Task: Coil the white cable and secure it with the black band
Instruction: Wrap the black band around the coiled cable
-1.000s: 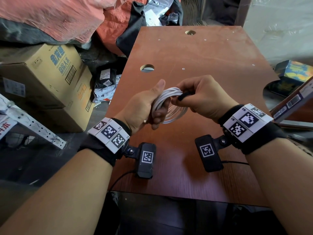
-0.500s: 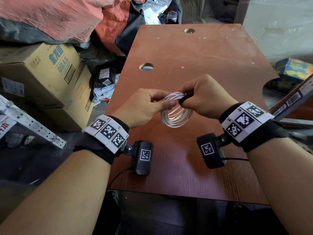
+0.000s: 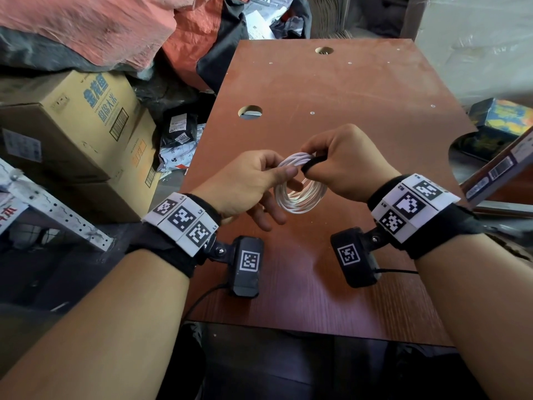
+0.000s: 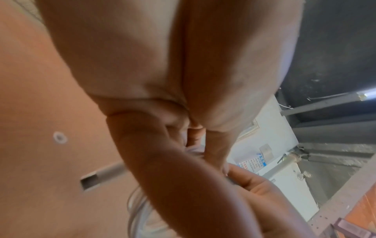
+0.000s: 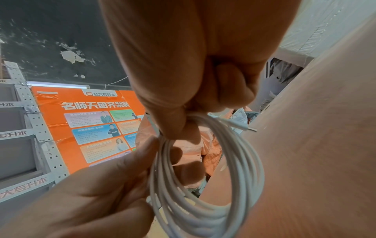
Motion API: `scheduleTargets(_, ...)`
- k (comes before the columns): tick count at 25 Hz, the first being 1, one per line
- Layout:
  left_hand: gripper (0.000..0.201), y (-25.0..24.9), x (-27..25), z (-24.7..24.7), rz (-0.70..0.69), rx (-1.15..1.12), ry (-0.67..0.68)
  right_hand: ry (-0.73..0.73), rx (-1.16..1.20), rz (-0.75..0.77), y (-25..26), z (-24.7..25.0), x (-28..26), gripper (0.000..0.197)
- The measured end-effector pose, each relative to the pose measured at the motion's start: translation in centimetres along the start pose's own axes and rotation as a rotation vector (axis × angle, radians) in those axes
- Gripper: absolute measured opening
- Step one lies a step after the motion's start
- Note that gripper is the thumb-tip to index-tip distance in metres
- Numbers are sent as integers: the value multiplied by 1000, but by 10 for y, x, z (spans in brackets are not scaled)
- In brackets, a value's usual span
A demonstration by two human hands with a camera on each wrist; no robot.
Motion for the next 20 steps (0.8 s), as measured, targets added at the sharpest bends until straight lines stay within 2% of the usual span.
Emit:
scheduleTargets(4,22,-1,-2,-6,23,-141,33,-37,50,14,1,3,0,22)
scheduleTargets(8,25,1,0,-10,49,-236,60,-92,62,9,-1,3,0,11)
scheduleTargets(11,23,-1,0,-11,21,-317,89,-108,71,12,-4,2,2,17)
scheduleTargets(17,50,-3,-1,-12,75,-458,216,-98,89,42,-4,2,0,23)
scheduleTargets(20,40,-2,0,-14,64,-408,186,-90,89,31,-5,1,0,23)
Point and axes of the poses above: each hand's wrist, its own x-axis towards the middle knuckle, its own z-axis out of the back of the hand, y = z × x, the point moved 6 cm from there along x, towards the middle knuckle, and after that the axes turned 10 degrees about x, right-handed, at the moved point
